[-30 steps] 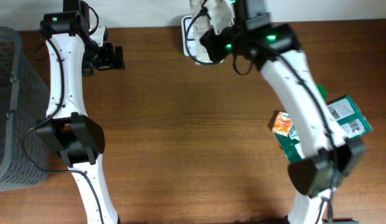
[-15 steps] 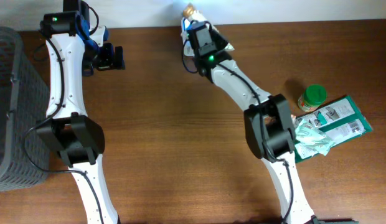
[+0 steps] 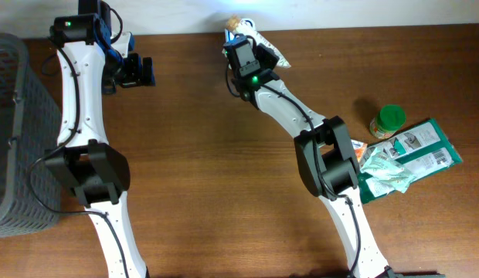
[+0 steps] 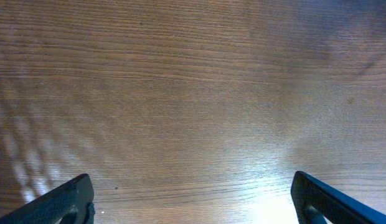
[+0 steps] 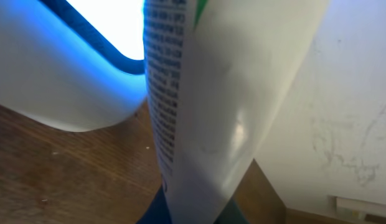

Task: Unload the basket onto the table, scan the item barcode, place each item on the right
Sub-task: 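Hold the white tube in front of the white scanner, then carry the tube right and set it beside the jar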

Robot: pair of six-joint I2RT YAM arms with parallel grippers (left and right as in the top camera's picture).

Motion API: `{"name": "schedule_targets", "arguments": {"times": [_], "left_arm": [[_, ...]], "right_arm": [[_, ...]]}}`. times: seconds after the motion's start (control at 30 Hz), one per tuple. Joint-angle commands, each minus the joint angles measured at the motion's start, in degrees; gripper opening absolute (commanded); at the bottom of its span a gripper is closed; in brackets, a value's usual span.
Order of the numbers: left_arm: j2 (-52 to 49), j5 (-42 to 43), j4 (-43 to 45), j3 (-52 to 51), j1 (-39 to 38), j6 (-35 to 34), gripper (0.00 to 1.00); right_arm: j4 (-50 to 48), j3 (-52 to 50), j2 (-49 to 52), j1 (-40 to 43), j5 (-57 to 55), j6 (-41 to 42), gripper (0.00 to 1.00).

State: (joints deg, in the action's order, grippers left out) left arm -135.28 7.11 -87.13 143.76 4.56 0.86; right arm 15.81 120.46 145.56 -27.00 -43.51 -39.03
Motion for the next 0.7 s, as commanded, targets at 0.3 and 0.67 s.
{"name": "schedule_targets", "arguments": {"times": [0.3, 0.67], "left_arm": [[1.2, 0.6, 0.1, -0.3, 0.1, -0.2, 0.99], [1.2, 0.6, 0.1, -0.3, 0.1, -0.2, 0.99]], "right_arm": [[38.5, 1.6, -30.7, 0.9, 42.4, 37.7, 0.04], [68.0, -12.7, -33.4, 8.1, 45.9, 53.2, 0.04]]}}
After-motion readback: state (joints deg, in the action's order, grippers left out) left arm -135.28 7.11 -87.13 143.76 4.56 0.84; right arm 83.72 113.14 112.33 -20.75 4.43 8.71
